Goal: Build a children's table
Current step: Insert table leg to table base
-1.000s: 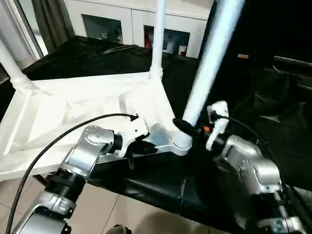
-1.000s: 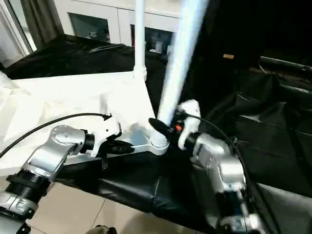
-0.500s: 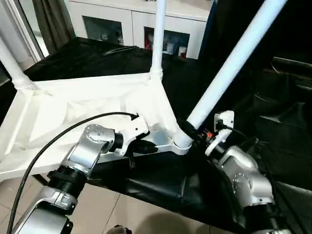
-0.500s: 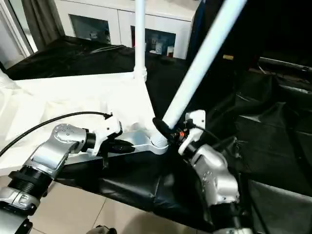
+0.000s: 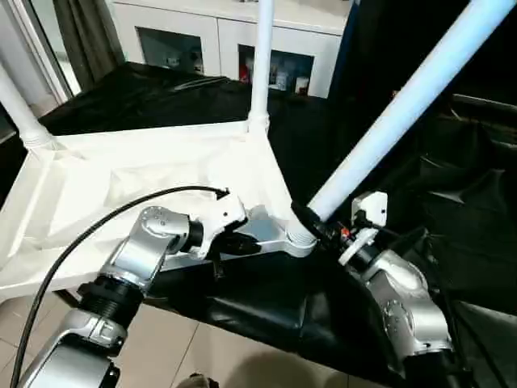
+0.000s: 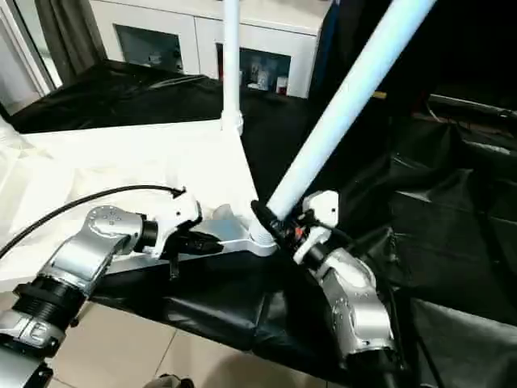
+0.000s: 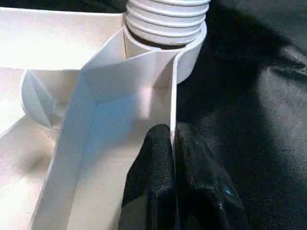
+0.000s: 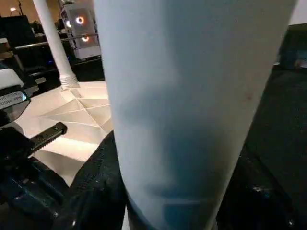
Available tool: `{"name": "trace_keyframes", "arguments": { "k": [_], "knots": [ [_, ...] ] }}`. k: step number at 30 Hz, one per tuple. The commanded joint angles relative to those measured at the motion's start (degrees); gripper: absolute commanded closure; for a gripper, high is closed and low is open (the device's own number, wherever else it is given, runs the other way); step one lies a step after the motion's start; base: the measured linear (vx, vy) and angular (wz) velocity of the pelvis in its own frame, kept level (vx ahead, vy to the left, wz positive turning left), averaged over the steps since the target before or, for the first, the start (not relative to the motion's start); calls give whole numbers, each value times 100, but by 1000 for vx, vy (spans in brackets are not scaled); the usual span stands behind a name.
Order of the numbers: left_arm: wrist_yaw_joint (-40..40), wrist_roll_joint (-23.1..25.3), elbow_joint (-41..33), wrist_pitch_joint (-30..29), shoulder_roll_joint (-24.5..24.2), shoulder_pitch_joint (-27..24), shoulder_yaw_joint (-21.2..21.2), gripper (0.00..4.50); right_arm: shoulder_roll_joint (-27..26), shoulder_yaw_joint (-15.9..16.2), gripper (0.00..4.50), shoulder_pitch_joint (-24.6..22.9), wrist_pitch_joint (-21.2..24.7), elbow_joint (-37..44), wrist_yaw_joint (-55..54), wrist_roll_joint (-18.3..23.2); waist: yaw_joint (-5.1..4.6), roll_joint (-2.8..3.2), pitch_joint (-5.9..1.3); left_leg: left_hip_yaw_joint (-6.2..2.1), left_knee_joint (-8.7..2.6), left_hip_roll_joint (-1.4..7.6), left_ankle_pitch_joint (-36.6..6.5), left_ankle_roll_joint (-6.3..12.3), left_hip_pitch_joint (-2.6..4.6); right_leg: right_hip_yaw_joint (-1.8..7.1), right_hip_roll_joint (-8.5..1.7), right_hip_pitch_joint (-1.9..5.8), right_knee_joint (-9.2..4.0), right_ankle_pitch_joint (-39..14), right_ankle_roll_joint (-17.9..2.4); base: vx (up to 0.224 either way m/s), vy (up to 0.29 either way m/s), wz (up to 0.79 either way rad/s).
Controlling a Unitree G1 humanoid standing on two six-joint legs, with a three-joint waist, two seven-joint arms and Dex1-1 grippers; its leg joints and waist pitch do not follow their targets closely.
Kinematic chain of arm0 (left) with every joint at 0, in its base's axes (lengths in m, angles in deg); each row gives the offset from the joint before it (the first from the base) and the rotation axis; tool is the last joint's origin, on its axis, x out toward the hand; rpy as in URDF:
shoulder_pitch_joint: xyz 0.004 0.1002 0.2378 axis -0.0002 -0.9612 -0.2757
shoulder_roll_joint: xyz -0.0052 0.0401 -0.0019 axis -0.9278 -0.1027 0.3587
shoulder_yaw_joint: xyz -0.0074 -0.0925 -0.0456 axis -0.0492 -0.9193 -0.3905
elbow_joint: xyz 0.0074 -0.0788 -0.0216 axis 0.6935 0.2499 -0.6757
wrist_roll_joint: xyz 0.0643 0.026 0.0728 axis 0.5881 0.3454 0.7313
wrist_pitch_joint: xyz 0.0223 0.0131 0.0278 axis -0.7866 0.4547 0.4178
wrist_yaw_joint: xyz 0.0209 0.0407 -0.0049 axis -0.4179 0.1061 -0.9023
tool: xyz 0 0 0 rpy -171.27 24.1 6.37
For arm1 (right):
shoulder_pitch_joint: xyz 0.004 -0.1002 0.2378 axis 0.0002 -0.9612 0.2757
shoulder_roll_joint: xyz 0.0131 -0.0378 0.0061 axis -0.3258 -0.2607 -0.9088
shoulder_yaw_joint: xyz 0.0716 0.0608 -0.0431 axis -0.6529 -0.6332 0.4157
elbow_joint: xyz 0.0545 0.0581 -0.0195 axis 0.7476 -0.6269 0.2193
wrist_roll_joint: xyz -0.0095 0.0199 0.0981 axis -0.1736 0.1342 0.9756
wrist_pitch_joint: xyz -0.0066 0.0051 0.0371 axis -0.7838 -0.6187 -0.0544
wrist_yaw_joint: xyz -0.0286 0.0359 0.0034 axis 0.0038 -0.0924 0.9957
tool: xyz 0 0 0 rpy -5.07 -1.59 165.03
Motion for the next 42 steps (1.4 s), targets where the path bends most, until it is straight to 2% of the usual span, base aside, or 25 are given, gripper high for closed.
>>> {"name": "trace_keyframes", "arguments": {
  "k": [1, 4, 5, 6, 7, 8, 14, 15, 20, 21, 22, 23, 24, 26, 27, 28, 29, 32, 36, 40, 41, 42],
  "knots": [
    [227, -62, -133, -6, -113, 136, -198, 450, -7, 103, 259, -189, 109, -117, -32, -71, 19, 67, -416, -160, -425, 224, -1718, -95, 206, 146, -340, 156, -443, -521, -1343, 0, 0, 0],
    [224, -71, -159, -19, -130, 120, -183, 450, -4, 140, 259, -246, 133, -108, -45, -80, 13, 78, -411, -162, -432, 224, -1761, -106, 207, 146, -333, 154, -445, -519, -1338, 0, 0, 0],
    [206, -81, -197, -41, -151, 102, -177, 450, 13, 180, 259, -303, 173, -84, -39, -119, 17, 104, -409, -164, -435, 225, -1811, -124, 214, 148, -333, 146, -452, -543, -1334, 0, 0, 0],
    [183, -81, -215, -42, -173, 89, -171, 450, 34, 211, 259, -326, 223, -60, -23, -148, 14, 89, -410, -167, -438, 223, -1816, -128, 207, 149, -331, 156, -447, -526, -1331, 0, 0, 0],
    [166, -76, -224, -36, -190, 81, -162, 450, 58, 229, 259, -334, 261, -43, -12, -171, 20, 119, -412, -174, -439, 221, -1814, -137, 206, 146, -336, 159, -442, -523, -1327, 0, 0, 0],
    [149, -67, -228, -19, -210, 74, -153, 450, 84, 246, 259, -314, 353, -26, 19, -159, 12, 105, -411, -170, -440, 223, -1825, -142, 210, 146, -330, 154, -448, -505, -1323, 0, 0, 0],
    [44, -73, -244, 70, -243, 59, -107, 450, 356, 466, 259, 16, 722, -32, 284, -300, -18, 105, -407, -172, -439, 213, -1811, -167, 205, 142, -321, 169, -443, -512, -1346, 0, 0, 0],
    [40, -67, -234, 88, -238, 62, -91, 450, 410, 508, 259, 102, 796, -49, 358, -315, -32, 27, -405, -156, -436, 218, -1798, -147, 208, 147, -317, 166, -456, -518, -1346, 0, 0, 0],
    [100, -34, -159, 172, -184, 87, -33, 450, 643, 753, 259, 574, 1052, -338, 728, -457, -46, 24, -400, -151, -416, 218, -1688, -88, 203, 152, -339, 165, -459, -725, -1333, 0, 0, 0],
    [107, -32, -151, 180, -176, 94, -29, 450, 678, 807, 259, 663, 1090, -402, 820, -477, -56, -43, -400, -138, -411, 219, -1646, -65, 198, 155, -333, 166, -464, -709, -1327, 0, 0, 0],
    [109, -32, -148, 183, -174, 97, -27, 450, 692, 828, 259, 695, 1109, -422, 853, -483, -46, -25, -403, -148, -405, 218, -1594, -57, 191, 155, -346, 174, -446, -693, -1331, 0, 0, 0],
    [118, -31, -135, 199, -167, 102, -24, 450, 732, 896, 259, 796, 1153, -490, 951, -513, -58, -66, -399, -137, -407, 220, -1544, -28, 185, 152, -335, 169, -458, -688, -1319, 0, 0, 0],
    [124, -31, -131, 209, -164, 104, -24, 450, 758, 944, 259, 867, 1202, -535, 1024, -529, -55, -70, -402, -134, -401, 222, -1511, -6, 196, 153, -339, 163, -455, -703, -1315, 0, 0, 0],
    [129, -31, -128, 218, -163, 105, -25, 450, 780, 984, 259, 928, 1248, -571, 1087, -542, -60, -46, -402, -137, -401, 223, -1504, -15, 198, 151, -339, 153, -453, -736, -1316, 0, 0, 0],
    [141, -33, -119, 249, -172, 100, -31, 450, 813, 1051, 259, 1036, 1301, -681, 1201, -599, -66, -112, -401, -131, -400, 226, -1504, -3, 198, 151, -336, 157, -455, -751, -1308, 0, 0, 0],
    [145, -32, -116, 257, -174, 101, -33, 450, 816, 1057, 259, 1054, 1296, -710, 1215, -611, -61, -92, -406, -138, -397, 226, -1481, -2, 195, 152, -350, 163, -442, -742, -1316, 0, 0, 0],
    [154, -37, -113, 271, -178, 101, -42, 450, 831, 1085, 259, 1096, 1284, -790, 1271, -644, -71, -85, -399, -133, -404, 230, -1534, -12, 206, 151, -342, 138, -459, -805, -1312, 0, 0, 0],
    [149, -54, -131, 280, -190, 93, -57, 450, 855, 1123, 259, 1105, 1265, -843, 1331, -674, -74, -112, -401, -135, -405, 231, -1564, -30, 205, 154, -344, 146, -454, -798, -1294, 0, 0, 0],
    [149, -69, -86, 327, -193, 131, -74, 450, 913, 1151, 259, 1087, 1220, -945, 1406, -707, -83, -110, -405, -134, -403, 228, -1564, -33, 206, 153, -341, 142, -459, -782, -1297, 0, 0, 0],
    [165, -76, -31, 363, -166, 169, -64, 450, 957, 1035, 259, 1045, 1225, -1024, 1416, -701, -84, -96, -400, -139, -415, 230, -1699, -81, 214, 155, -341, 136, -472, -899, -1287, 0, 0, 0],
    [141, -88, -40, 361, -159, 165, -55, 450, 984, 977, 259, 1031, 1278, -990, 1423, -653, -81, -73, -399, -145, -417, 233, -1719, -92, 217, 156, -345, 134, -473, -917, -1286, 0, 0, 0],
    [127, -93, -46, 365, -159, 161, -48, 450, 1001, 947, 259, 1027, 1308, -962, 1431, -629, -86, -86, -402, -143, -419, 233, -1736, -104, 216, 154, -338, 135, -474, -913, -1284, 0, 0, 0]
  ]
}}
